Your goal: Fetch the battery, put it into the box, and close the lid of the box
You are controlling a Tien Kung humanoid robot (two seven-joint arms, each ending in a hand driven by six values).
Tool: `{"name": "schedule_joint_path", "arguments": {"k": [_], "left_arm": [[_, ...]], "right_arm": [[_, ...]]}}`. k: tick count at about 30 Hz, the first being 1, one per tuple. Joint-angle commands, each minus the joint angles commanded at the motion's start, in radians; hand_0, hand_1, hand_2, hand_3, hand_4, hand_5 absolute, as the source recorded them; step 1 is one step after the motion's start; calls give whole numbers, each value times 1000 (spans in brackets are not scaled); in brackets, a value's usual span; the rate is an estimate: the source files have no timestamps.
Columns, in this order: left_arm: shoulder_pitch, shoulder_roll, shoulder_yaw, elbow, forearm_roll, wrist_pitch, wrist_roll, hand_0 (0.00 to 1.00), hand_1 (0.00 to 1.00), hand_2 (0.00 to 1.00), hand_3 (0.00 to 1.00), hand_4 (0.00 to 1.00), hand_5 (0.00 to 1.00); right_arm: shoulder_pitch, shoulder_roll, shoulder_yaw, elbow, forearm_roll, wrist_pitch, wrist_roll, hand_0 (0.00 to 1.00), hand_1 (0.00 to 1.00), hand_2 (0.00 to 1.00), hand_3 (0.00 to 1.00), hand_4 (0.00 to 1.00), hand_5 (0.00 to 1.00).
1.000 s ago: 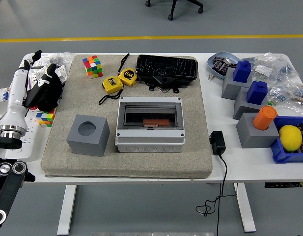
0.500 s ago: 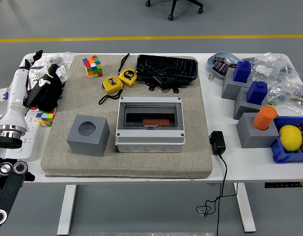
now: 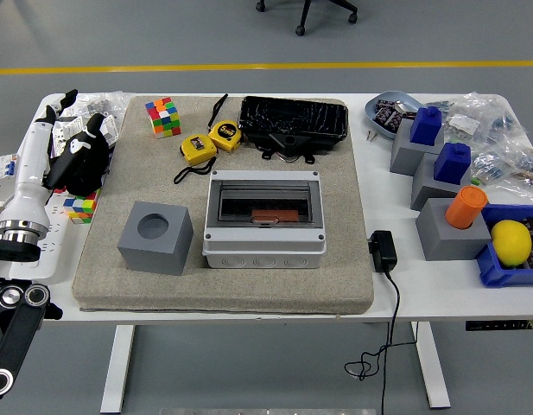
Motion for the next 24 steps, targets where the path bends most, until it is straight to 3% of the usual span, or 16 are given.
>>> {"name": "schedule_joint_path", "arguments": {"k": [3,5,6,11,12,17,18,23,24], "left_arm": [[2,1,-2,-1,-1,0,0,998,988,950,915,998,998],[2,1,-3,-1,0,0,0,998,988,950,915,998,998],[3,0,-4,-1,0,0,0,998,992,956,915,998,983],[2,-2,-6,-1,1,-1,0,998,992,956,915,998,983],[2,-2,-6,-1,1,-1,0,998,990,953,915,998,982],[1,-3,-8,-1,1,-1,0,998,990,953,915,998,982],[1,-3,-9,-1,1,-1,0,998,990,952,914,998,980],[2,-4,-8,-3,-1,-1,-1,998,990,952,914,998,980],[2,-4,-8,-4,-1,-1,-1,998,988,951,911,998,978]], "right_arm": [[-4,-3,45,0,-13,-32,-4,998,998,998,998,998,998],[-7,-2,72,0,-44,-84,2,998,998,998,998,998,998],[-8,-2,92,0,-59,-113,4,761,748,741,762,998,998],[-14,3,179,0,-80,-196,10,761,748,741,762,998,998],[-15,3,193,0,-81,-207,11,540,526,512,492,998,933],[-15,8,256,0,-119,-290,11,540,526,512,492,998,933],[-15,10,264,0,-123,-312,13,257,222,266,223,998,706],[-21,9,270,0,-35,-391,102,257,222,266,223,998,706],[-24,6,246,0,8,-390,140,75,77,152,113,798,544]]}}
